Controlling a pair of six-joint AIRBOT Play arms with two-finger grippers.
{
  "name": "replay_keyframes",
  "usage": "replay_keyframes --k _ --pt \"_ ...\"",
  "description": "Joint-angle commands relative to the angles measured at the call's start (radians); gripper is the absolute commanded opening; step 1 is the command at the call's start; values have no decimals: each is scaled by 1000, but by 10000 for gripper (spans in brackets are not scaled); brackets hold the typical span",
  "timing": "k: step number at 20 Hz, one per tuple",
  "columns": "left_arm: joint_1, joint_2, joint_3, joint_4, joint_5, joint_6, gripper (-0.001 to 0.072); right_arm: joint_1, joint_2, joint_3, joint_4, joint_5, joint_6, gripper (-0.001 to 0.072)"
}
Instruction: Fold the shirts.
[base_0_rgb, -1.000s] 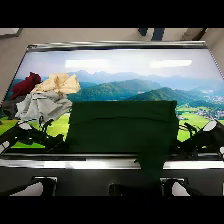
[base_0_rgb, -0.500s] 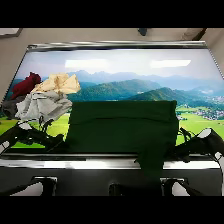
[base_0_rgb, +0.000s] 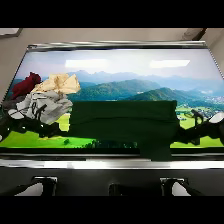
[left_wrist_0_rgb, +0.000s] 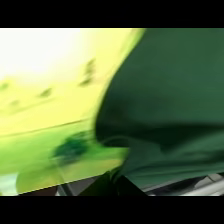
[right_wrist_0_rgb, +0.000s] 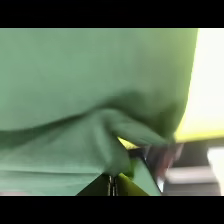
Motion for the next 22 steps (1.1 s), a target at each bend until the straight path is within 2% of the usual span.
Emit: replay_keyframes --k 1,4,9,13,18,20,21,22 --pt "-50 -46 194 -17 11 -50 25 59 -92 256 14 -20 38 33" --pt "-85 -220 411 -18 20 -97 25 131 -259 466 13 -103 81 34" --pt "-98 -504 718 -19 -34 -166 26 147 -510 745 53 -139 118 34" --pt "-136 -637 831 -19 -35 -172 28 147 -598 769 132 -216 117 37" --pt "-176 -686 837 -19 5 -171 29 147 -640 769 137 -153 117 41" --pt "-193 -682 837 -29 18 -139 29 147 -634 769 135 -134 117 43" --pt "-199 -681 837 -30 17 -138 30 147 -628 769 132 -131 117 96" --pt "-201 -681 837 -30 7 -139 68 145 -618 769 135 -131 118 222"
